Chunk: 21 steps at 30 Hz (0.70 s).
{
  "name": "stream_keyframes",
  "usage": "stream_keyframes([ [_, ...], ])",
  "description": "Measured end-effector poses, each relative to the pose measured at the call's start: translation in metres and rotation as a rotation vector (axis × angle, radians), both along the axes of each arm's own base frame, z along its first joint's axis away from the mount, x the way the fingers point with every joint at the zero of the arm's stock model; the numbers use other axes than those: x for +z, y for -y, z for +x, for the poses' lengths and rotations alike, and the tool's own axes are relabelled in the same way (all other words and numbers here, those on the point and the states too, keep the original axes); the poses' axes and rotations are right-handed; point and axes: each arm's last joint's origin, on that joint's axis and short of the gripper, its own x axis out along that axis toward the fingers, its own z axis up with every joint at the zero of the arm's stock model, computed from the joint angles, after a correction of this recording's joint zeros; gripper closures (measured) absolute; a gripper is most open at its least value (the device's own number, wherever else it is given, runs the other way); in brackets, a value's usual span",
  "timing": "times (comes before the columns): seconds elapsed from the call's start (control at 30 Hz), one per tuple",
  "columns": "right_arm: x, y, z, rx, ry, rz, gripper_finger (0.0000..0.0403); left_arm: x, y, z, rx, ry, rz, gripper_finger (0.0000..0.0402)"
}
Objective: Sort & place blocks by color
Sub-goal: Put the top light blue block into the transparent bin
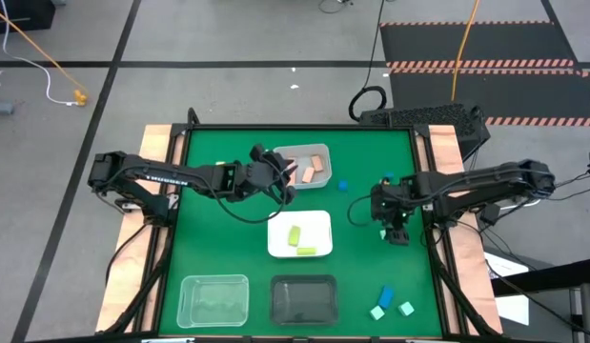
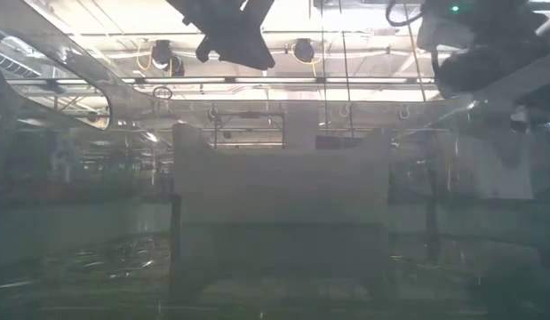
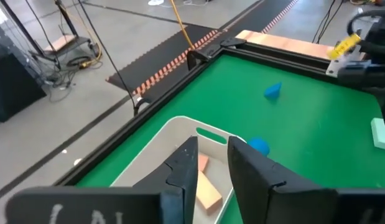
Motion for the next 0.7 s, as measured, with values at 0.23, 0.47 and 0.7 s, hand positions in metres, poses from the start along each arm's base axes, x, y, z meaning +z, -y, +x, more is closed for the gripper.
stream_keyframes([
  [0.23,-0.008,-0.004,-0.001,-0.008,-0.026,-0.12,0.0179,-0.001,0.002,-0.001,0.021,0.025,-0.054,0.0283],
  [0.47,-0.018,-0.016,0.006,-0.018,-0.085,-0.136,0.0179,-0.002,0.003,-0.001,0.047,0.057,-0.104,0.0273],
  [0.7,-0.035,-0.025,0.008,0.076,-0.204,-0.217,0.0179,-0.002,0.003,-0.001,0.049,0.061,-0.109,0.0272],
])
